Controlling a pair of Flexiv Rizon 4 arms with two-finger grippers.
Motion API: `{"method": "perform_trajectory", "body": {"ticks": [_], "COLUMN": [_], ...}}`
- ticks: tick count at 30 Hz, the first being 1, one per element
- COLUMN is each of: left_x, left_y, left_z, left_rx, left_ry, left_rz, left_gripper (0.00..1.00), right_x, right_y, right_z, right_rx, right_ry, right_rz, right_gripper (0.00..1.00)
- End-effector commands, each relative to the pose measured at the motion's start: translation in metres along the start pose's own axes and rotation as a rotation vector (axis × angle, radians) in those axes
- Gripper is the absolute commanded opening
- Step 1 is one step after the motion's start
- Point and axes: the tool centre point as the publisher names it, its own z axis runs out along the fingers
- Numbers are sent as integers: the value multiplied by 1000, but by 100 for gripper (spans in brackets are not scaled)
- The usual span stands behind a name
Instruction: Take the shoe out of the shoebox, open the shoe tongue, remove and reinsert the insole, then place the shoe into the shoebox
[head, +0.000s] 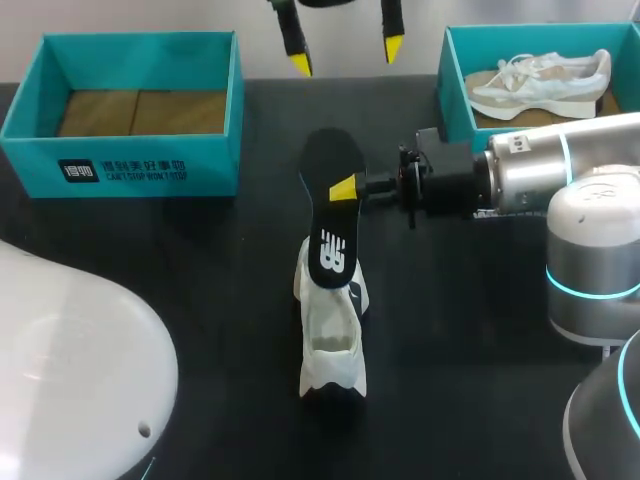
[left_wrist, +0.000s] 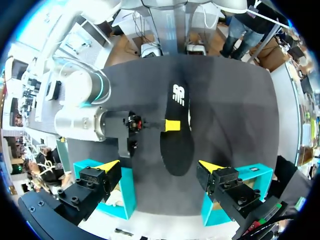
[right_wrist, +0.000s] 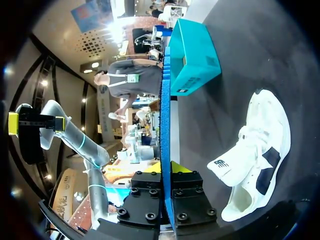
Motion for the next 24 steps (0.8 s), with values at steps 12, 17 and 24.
{"method": "perform_trajectory", "body": {"ticks": [12, 17, 24], "left_x": [75, 88, 101], "left_y": [-25, -27, -30], "left_z": [22, 33, 33], "left_rx": [-63, -63, -60], "left_ry": [-598, -760, -954], "left_rz": [-39, -71, -28], "left_gripper": [100, 100, 100], "right_x": [1, 1, 1], "right_y": [0, 0, 0], "right_z": [2, 2, 2], "right_rx": [-2, -2, -2], "right_ry": [-5, -5, -5], "right_rz": [1, 1, 1], "right_gripper": [0, 0, 0]}}
